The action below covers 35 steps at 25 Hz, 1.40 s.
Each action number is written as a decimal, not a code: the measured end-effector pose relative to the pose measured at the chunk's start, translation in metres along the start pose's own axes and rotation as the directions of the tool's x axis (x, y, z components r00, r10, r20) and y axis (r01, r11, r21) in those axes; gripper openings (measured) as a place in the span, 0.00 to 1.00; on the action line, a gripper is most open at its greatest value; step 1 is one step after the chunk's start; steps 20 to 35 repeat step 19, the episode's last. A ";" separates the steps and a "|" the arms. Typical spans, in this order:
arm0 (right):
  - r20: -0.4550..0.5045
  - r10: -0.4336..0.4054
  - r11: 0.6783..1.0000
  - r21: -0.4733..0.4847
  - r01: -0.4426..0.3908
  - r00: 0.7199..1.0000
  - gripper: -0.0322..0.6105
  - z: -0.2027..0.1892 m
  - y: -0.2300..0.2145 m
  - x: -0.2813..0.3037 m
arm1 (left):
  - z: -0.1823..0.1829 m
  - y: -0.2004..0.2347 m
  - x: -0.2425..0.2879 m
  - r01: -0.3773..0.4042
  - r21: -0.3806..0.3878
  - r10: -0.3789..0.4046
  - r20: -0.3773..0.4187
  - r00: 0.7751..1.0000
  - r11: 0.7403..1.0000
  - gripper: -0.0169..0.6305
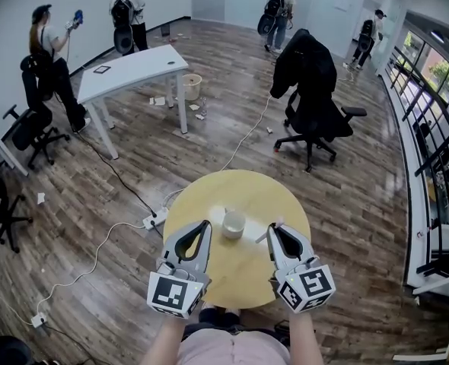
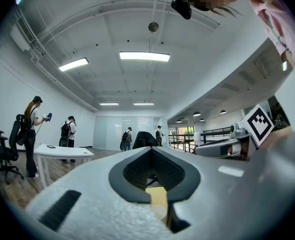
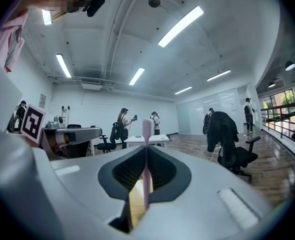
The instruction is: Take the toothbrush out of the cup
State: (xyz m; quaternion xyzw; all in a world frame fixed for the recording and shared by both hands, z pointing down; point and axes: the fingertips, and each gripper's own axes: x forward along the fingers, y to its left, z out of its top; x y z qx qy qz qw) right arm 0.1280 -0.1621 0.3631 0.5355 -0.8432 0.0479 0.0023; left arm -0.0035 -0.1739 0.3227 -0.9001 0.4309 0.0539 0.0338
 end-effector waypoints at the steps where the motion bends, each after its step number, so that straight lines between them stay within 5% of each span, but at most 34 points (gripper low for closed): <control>1: 0.000 0.000 1.000 -0.002 0.000 1.000 0.08 0.000 0.000 0.000 | 0.000 0.000 0.000 -0.001 -0.001 0.001 0.000 1.000 1.000 0.02; 35: -0.006 0.010 1.000 -0.012 -0.010 1.000 0.08 0.000 0.001 0.006 | -0.003 0.006 0.000 -0.018 -0.009 0.018 -0.001 1.000 1.000 0.02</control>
